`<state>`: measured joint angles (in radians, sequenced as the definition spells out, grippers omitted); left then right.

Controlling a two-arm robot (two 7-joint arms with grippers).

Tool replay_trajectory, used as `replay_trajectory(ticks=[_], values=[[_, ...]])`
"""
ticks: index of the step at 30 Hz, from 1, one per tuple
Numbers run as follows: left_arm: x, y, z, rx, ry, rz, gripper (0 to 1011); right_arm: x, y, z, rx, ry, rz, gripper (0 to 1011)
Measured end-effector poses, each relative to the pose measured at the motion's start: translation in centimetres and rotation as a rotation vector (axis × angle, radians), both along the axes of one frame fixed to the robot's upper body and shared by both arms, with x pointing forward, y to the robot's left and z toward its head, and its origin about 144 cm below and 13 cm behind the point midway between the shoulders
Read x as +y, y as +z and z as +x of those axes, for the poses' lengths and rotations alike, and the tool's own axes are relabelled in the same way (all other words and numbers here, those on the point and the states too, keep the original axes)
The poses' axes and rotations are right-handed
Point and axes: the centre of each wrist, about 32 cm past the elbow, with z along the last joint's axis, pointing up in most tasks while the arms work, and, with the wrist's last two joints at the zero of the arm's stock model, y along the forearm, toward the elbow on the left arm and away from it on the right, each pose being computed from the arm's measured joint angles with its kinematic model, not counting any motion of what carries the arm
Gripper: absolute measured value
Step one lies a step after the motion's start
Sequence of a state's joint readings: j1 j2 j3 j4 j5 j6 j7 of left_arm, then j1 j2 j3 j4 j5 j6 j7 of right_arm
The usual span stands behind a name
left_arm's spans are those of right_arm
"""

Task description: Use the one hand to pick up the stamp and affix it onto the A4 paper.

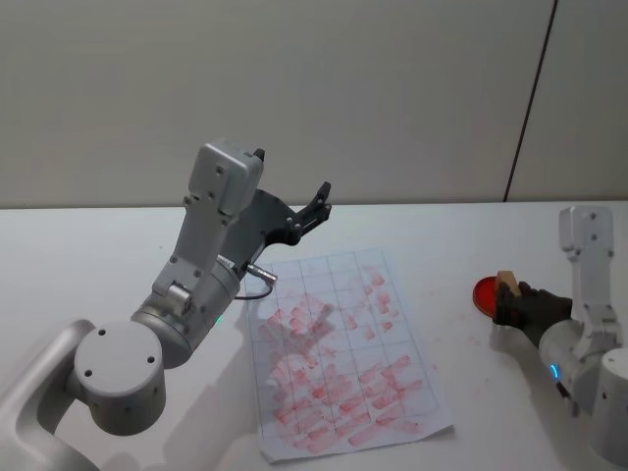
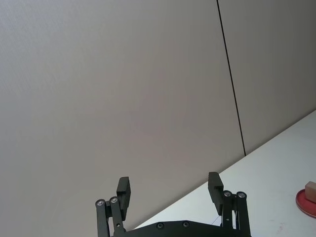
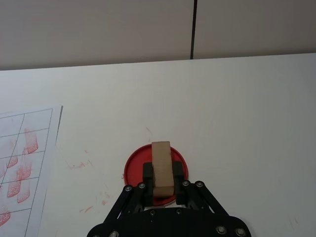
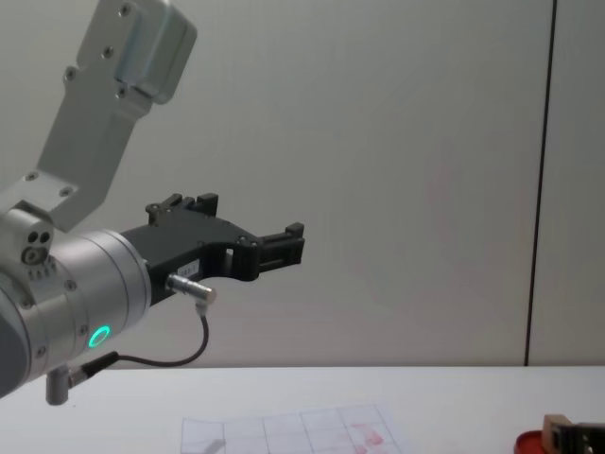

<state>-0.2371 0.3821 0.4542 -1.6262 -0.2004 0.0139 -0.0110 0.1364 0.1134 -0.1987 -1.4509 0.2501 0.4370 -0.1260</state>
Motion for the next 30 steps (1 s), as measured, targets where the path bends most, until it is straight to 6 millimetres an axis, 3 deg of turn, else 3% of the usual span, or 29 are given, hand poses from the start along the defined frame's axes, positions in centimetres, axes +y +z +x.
replay_trajectory(ticks=[18,30], values=[[0.0,0.0,0.0,0.000,0.000,0.000,1001,0.0,0.2,0.2,0.008,0.002,0.006,213],[0.0,0.0,0.0,0.000,0.000,0.000,1001,0.9,2.9,-0.4,-0.093,0.051,0.002,213]])
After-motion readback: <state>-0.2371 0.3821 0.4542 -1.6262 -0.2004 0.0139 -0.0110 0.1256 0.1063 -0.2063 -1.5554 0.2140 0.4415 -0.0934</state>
